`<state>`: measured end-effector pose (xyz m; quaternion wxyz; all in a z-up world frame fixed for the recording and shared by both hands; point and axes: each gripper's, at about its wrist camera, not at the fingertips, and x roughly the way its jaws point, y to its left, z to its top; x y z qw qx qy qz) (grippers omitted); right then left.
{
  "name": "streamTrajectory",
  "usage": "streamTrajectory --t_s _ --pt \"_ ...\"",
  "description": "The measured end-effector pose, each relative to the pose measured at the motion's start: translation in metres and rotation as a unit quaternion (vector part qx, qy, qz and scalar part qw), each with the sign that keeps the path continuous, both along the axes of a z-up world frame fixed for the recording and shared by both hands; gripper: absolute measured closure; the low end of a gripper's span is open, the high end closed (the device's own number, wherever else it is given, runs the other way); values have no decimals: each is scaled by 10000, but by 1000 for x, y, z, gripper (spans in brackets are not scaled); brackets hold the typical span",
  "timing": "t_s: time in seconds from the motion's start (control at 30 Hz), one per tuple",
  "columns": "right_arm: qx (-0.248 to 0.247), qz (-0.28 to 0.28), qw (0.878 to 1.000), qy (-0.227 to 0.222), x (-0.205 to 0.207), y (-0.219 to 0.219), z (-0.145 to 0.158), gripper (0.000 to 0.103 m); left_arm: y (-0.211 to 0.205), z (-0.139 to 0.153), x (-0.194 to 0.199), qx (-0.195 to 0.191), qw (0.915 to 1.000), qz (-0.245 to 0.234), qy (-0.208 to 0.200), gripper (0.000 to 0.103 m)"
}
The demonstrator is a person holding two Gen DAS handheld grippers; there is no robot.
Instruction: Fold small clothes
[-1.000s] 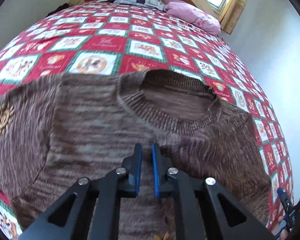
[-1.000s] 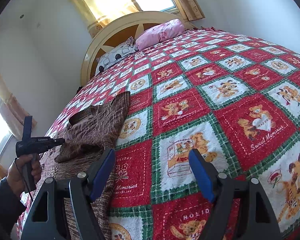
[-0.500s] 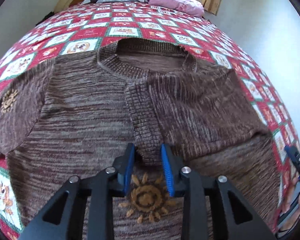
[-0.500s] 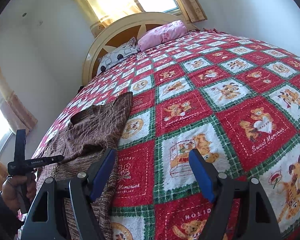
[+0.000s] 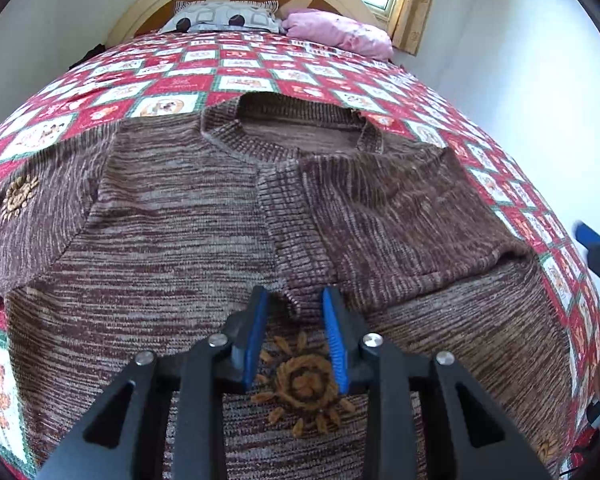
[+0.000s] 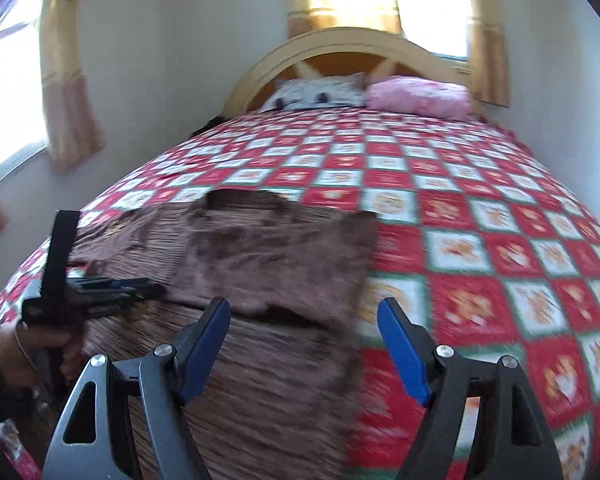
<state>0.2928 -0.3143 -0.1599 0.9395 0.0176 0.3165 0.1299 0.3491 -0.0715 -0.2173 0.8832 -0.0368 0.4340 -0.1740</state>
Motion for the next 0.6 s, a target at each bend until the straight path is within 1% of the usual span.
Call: streamTrajectory --t_s 0.07,0.1,0.17,0.27,0.33,0.47,0.6 --pt "-112 131 9996 237 26 23 -5 26 3 0 0 -129 9999 0 21 71" --pt "-126 119 9988 461 42 32 -12 26 5 -1 0 -192 9998 -2 27 71" --pt "-35 190 9956 919 62 39 -32 26 11 -2 0 -418 9991 3 77 71" --pt "-14 11 9900 1412 67 38 -60 26 15 -3 2 -654 9978 5 130 71" --pt "-99 70 9919 1263 52 36 -66 26 17 -4 3 -765 9969 -1 166 71" --pt "-260 60 9919 1238 39 34 -71 26 22 -6 5 -993 9948 0 212 71" --pt "-675 -16 9923 1041 35 44 -79 25 26 -7 6 -1176 9928 5 242 71"
